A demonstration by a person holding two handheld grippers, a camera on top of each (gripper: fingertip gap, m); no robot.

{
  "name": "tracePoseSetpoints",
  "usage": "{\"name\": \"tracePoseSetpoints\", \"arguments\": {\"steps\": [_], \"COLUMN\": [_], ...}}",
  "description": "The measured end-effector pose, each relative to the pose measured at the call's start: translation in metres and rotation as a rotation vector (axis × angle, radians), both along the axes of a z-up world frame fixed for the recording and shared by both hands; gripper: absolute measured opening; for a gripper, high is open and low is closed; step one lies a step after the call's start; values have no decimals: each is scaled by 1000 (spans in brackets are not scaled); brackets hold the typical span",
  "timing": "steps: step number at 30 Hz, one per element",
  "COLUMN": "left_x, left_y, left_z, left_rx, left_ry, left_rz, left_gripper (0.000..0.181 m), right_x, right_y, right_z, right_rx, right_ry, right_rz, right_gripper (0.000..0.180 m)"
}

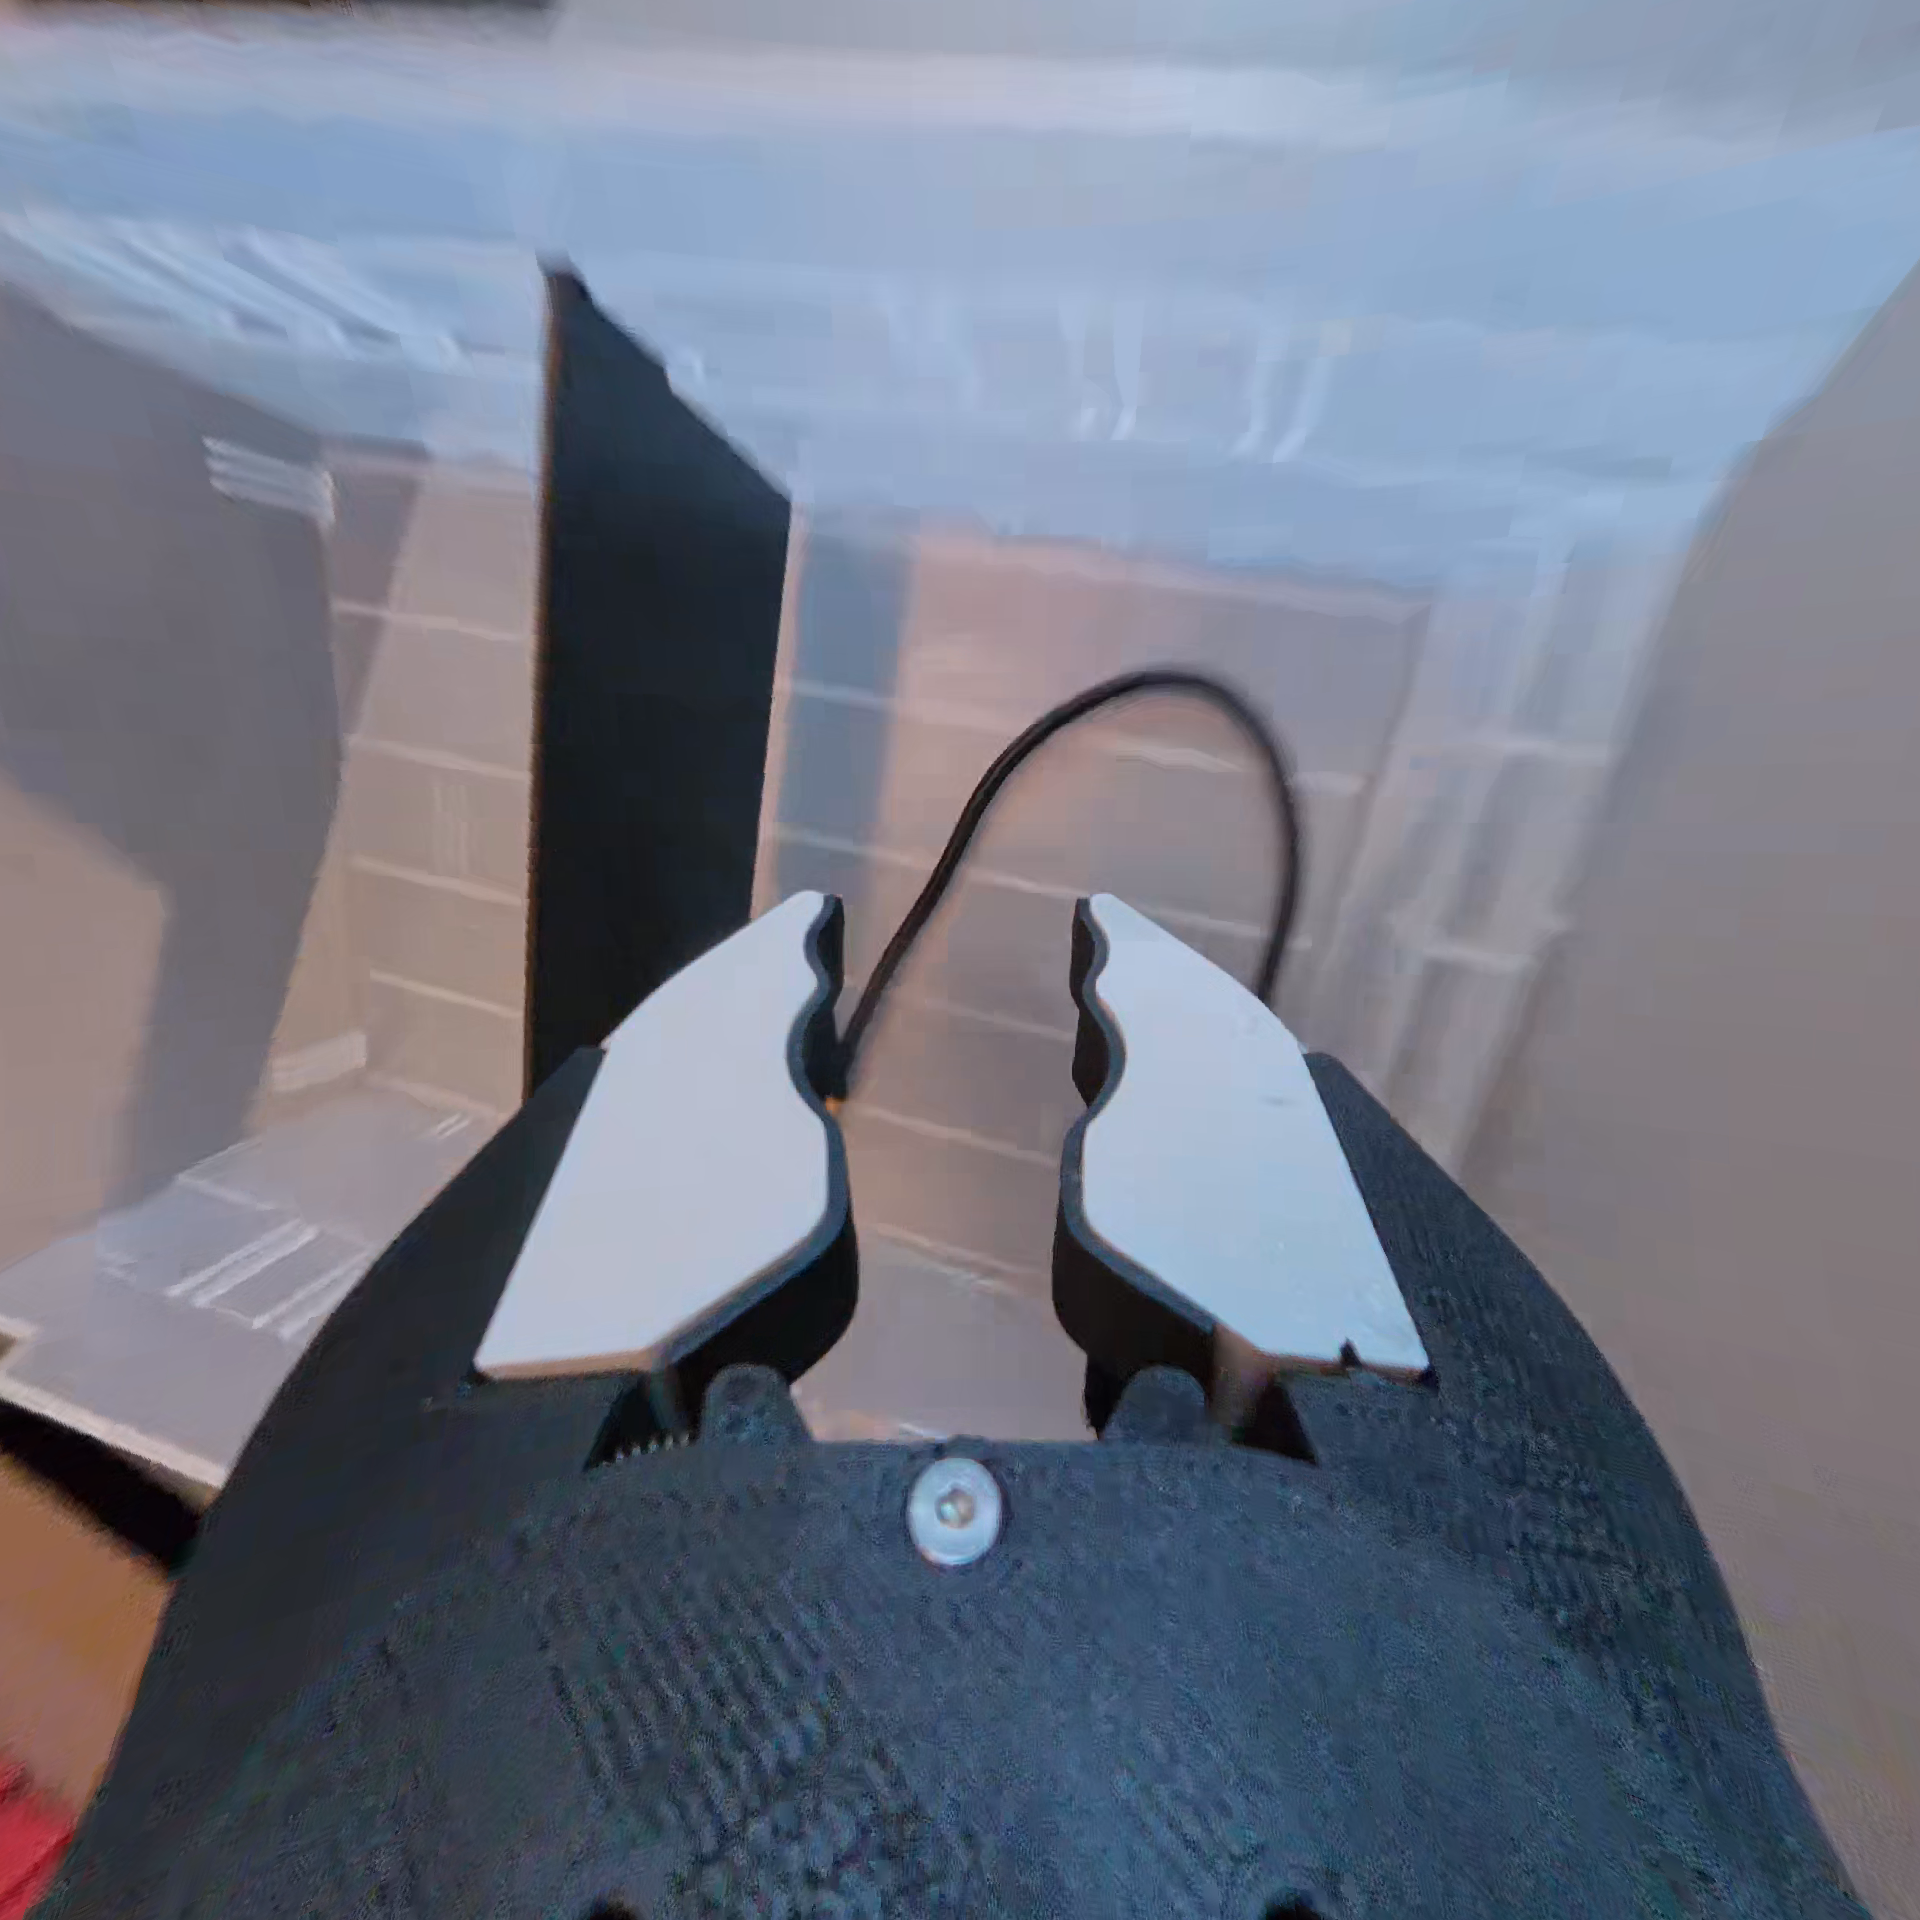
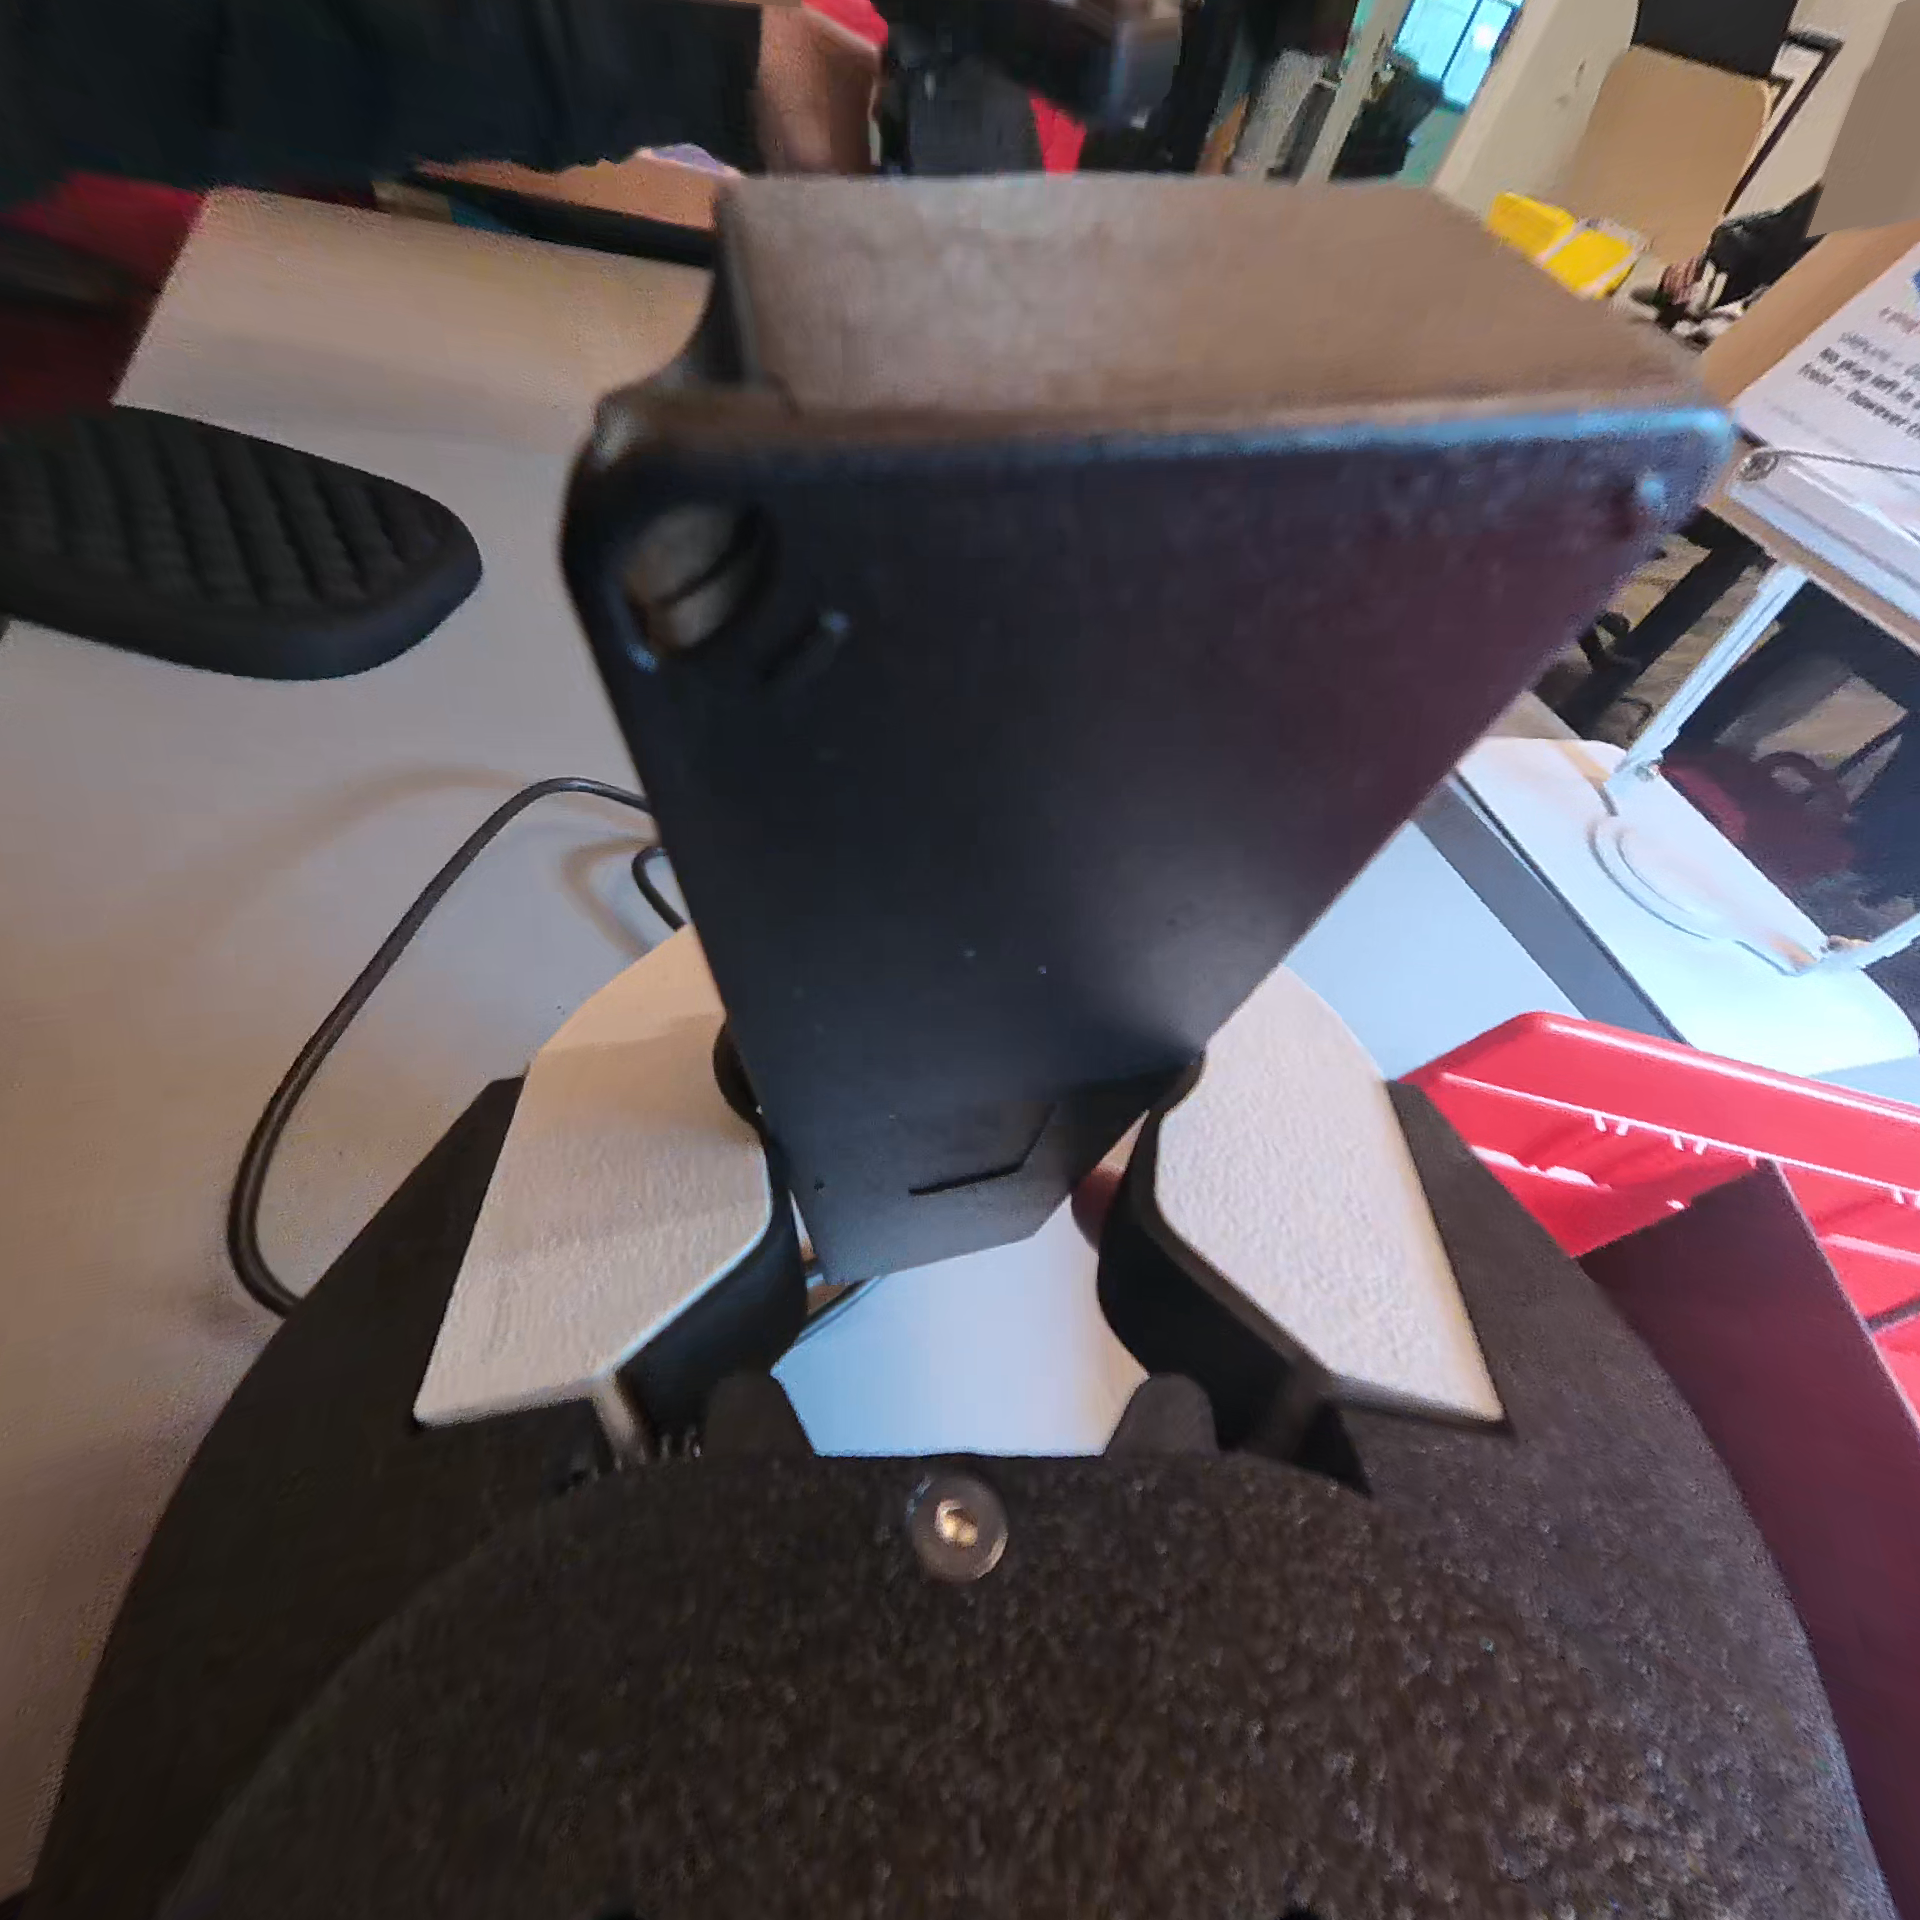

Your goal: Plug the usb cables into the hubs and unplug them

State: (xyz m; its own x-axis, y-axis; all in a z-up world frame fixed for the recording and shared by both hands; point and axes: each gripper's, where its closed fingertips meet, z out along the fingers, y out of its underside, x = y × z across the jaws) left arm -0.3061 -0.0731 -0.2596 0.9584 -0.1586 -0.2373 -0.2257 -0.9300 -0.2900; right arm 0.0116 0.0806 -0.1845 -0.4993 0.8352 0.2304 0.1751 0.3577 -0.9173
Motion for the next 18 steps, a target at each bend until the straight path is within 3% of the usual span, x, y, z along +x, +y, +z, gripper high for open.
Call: {"name": "tracePoseSetpoints", "arguments": {"steps": [6,12,18], "left_x": [-20,-13,0], "left_y": [-11,-10,-18], "left_z": [-37,-44,-39], "left_rx": [-242,-270,-252], "left_ry": [45,-75,-119], "left_rz": [-62,-41,9], "left_gripper": [42,6,3], "right_x": [1,1,-1], "right_y": [14,15,14], "right_z": [-9,-11,-5], "right_rx": [65,63,70], "right_ry": [-25,-13,42], "right_rz": [-52,-47,-54], "right_gripper": [71,71,71]}}
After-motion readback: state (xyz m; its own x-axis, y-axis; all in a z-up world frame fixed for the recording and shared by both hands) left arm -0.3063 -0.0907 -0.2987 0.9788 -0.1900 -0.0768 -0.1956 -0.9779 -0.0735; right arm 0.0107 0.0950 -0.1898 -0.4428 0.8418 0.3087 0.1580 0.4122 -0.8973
